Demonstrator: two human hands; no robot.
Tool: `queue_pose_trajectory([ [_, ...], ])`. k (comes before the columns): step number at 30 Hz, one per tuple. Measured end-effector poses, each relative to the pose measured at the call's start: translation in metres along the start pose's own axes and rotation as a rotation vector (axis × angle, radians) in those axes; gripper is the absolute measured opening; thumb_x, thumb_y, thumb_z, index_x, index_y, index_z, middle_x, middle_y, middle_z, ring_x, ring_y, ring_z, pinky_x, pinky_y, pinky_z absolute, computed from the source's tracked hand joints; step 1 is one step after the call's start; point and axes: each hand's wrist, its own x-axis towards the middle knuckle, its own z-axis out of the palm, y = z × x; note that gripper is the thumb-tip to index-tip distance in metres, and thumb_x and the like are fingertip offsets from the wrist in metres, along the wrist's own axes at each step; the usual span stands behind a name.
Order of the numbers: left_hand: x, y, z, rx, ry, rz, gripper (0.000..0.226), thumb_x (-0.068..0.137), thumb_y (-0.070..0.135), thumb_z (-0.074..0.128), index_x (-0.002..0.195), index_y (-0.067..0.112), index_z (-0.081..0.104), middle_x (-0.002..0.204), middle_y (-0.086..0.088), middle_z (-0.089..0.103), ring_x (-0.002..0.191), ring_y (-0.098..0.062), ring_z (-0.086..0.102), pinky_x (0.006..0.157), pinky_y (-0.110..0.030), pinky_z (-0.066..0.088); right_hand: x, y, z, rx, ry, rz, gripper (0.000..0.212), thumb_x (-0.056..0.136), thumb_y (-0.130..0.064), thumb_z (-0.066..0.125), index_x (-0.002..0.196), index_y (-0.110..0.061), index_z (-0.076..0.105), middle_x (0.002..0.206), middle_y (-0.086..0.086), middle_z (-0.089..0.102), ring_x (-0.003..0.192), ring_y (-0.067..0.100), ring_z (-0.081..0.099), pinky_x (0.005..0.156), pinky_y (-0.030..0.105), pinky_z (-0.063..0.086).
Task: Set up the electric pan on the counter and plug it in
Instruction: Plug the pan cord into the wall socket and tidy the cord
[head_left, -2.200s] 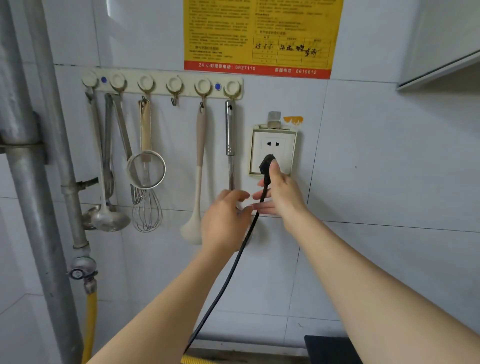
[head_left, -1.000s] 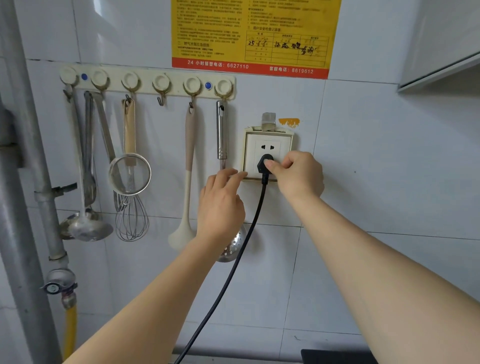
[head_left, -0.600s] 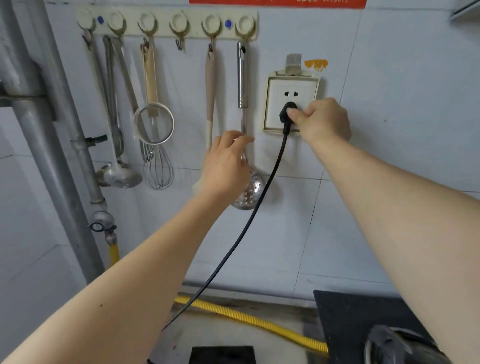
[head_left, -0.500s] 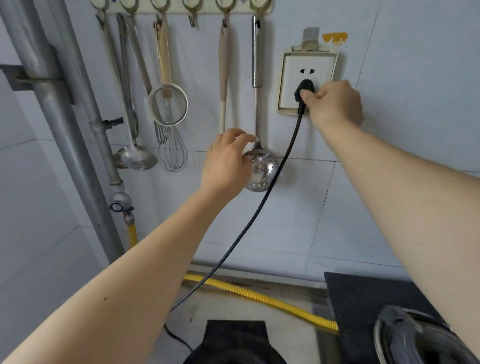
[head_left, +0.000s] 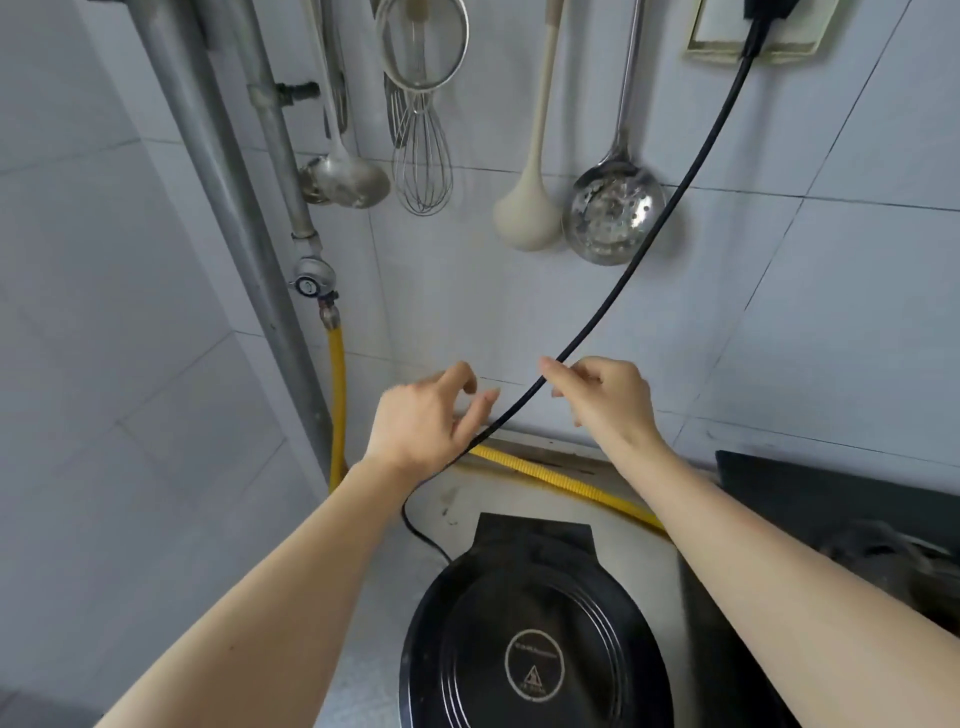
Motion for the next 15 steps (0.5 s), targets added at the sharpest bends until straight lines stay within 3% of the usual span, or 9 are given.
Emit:
queue_pose_trajectory([
  [4, -0.030, -0.032, 0.019, 0.104, -0.210, -0.081, 0.044, 0.094, 0.043, 0.028, 0.086, 0.010, 0.057, 0.061, -0.004, 0.061, 0.052, -0.029, 0.048, 0.052, -0.027, 0.032, 0.005, 0.003, 0.011, 0.211, -0.277, 0.205, 0.025, 0.080, -0.037, 0.073, 0.094, -0.016, 0.068, 0.056, 0.005, 0.050, 0.039, 0.009, 0.038, 0.042, 0.022, 0.026],
  [7, -0.029, -0.035, 0.033, 0.012, -0.414, -0.269, 0.031, 0.099, 0.026, 0.037, 0.087, 0.007, 0.059, 0.073, -0.007, 0.060, 0.067, -0.030, 0.053, 0.060, -0.031, 0.036, 0.009, 0.007, 0.020, 0.260, -0.351, 0.233, 0.017, 0.085, -0.024, 0.071, 0.097, -0.013, 0.070, 0.056, 0.004, 0.053, 0.040, 0.008, 0.041, 0.040, 0.020, 0.030],
  [11, -0.017, -0.040, 0.051, -0.288, -0.340, -0.589, 0.023, 0.095, 0.015, 0.041, 0.092, 0.009, 0.062, 0.084, -0.011, 0.070, 0.075, -0.027, 0.068, 0.075, -0.040, 0.056, 0.031, 0.031, 0.024, 0.215, -0.108, 0.368, 0.011, 0.085, -0.017, 0.068, 0.086, -0.005, 0.069, 0.055, 0.005, 0.063, 0.045, 0.014, 0.058, 0.046, 0.023, 0.048],
  [15, -0.013, -0.045, 0.066, -0.243, -0.495, -0.585, 0.019, 0.092, 0.018, 0.051, 0.106, 0.017, 0.063, 0.099, -0.003, 0.068, 0.092, -0.023, 0.065, 0.078, -0.030, 0.052, 0.056, 0.072, 0.004, 0.163, 0.220, 0.428, 0.015, 0.090, -0.018, 0.065, 0.076, -0.014, 0.065, 0.060, 0.006, 0.068, 0.051, 0.018, 0.066, 0.066, 0.036, 0.061],
])
